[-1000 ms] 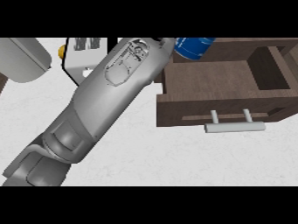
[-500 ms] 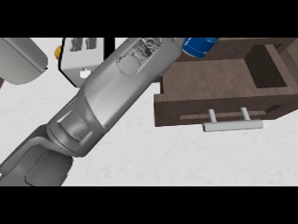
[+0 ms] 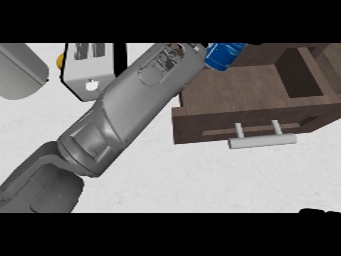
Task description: Pick up the can, place it into the drawer and close the drawer
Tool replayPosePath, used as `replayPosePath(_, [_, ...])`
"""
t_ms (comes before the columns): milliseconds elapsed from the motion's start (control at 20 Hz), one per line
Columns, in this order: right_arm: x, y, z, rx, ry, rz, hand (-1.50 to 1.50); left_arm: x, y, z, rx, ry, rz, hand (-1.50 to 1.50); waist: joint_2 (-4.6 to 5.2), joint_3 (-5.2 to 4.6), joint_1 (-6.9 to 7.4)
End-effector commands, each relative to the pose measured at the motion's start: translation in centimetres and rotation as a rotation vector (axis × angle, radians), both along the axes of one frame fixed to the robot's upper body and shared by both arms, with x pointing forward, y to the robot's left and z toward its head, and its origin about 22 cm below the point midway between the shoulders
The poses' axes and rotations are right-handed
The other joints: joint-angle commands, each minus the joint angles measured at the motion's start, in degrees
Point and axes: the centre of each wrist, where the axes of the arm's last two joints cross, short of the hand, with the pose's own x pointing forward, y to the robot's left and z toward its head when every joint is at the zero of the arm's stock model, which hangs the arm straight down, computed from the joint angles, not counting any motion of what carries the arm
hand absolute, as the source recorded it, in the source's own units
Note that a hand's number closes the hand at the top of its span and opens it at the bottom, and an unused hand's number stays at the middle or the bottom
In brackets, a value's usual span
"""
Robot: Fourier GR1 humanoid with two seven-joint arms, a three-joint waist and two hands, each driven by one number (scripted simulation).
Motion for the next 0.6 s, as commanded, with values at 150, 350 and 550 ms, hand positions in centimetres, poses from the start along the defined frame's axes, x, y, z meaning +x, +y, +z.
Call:
replayPosePath(150, [1.4, -0.3, 0.5, -0.012, -0.005, 0.008, -1.50, 0.0, 0.0, -1.5, 0.049, -0.038, 0.046, 1.50, 0.35, 0.04, -1.34])
replayPosePath(350, [1.0, -0.7, 0.4, -0.008, -0.019, -0.008, -1.50, 0.8, 1.2, -3.1, 0.079, -0.022, 0.039, 1.50, 0.41, 0.01, -0.72])
replayPosePath(550, [1.0, 0.5, 0.4, -0.017, 0.006, 0.025, -1.50, 0.4, 0.7, -3.3, 0.131, -0.069, 0.051, 1.50, 0.53, 0.02, -1.88])
